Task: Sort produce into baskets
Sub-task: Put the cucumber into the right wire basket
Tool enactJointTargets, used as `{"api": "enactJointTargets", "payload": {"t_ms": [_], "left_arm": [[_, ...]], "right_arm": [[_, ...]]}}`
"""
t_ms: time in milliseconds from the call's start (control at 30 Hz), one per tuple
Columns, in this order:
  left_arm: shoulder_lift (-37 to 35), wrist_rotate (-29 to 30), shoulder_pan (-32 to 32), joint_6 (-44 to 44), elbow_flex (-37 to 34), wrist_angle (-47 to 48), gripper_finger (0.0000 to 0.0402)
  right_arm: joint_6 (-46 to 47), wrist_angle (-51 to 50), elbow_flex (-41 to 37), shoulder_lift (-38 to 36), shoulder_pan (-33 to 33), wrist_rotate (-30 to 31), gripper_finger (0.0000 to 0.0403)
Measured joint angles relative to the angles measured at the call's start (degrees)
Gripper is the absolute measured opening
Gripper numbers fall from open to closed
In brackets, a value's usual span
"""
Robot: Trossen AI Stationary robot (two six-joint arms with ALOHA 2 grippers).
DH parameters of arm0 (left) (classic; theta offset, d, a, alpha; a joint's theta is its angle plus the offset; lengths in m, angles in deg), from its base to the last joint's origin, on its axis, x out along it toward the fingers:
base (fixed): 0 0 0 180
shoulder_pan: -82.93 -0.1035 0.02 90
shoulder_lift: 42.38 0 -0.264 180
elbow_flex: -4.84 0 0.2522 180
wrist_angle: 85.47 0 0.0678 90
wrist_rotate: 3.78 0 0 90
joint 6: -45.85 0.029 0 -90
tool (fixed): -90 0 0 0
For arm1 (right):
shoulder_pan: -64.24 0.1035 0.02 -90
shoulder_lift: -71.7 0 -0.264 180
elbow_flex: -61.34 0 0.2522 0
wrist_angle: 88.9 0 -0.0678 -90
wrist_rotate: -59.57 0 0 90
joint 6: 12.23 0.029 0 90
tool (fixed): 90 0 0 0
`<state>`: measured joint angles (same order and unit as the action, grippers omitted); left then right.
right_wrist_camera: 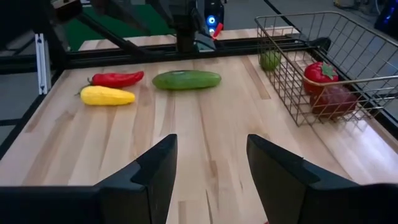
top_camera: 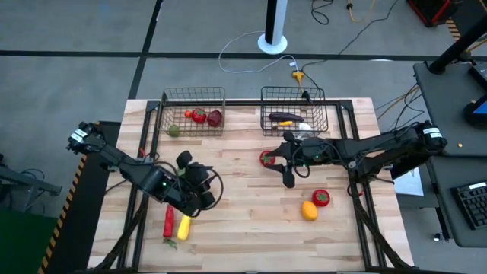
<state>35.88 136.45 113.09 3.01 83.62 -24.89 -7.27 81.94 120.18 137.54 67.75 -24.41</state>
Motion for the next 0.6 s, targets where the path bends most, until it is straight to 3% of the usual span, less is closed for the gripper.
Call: {"api": "enactJointTargets", "payload": {"t_ms": [100, 233, 300, 400, 600], "left_arm": [[0.0, -5.7, -2.6, 11.1, -0.2, -8.1, 0.0110], [0.0, -30.3, -5.8, 24.5, -0.3, -16.2, 0.0089], [0.0, -35.9, -6.7, 23.9, -0.3, -16.8, 0.0079], [-0.2, -32.7, -7.2, 14.6, -0.3, -10.8, 0.0069], [-0.2, -25.3, -7.1, -9.0, -0.3, 10.5, 0.0066]], "right_arm": [[-0.3, 0.0, 0.0, 0.0, 0.0, 0.0, 0.0187], [-0.4, 0.0, -0.2, 0.0, 0.0, -0.1, 0.0187], [-0.4, 0.0, -0.3, 0.0, 0.0, -0.1, 0.0187], [-0.5, 0.0, -0.3, 0.0, 0.3, -0.4, 0.0189], [-0.5, 0.0, -0.3, 0.0, 0.4, -0.5, 0.0189]]}}
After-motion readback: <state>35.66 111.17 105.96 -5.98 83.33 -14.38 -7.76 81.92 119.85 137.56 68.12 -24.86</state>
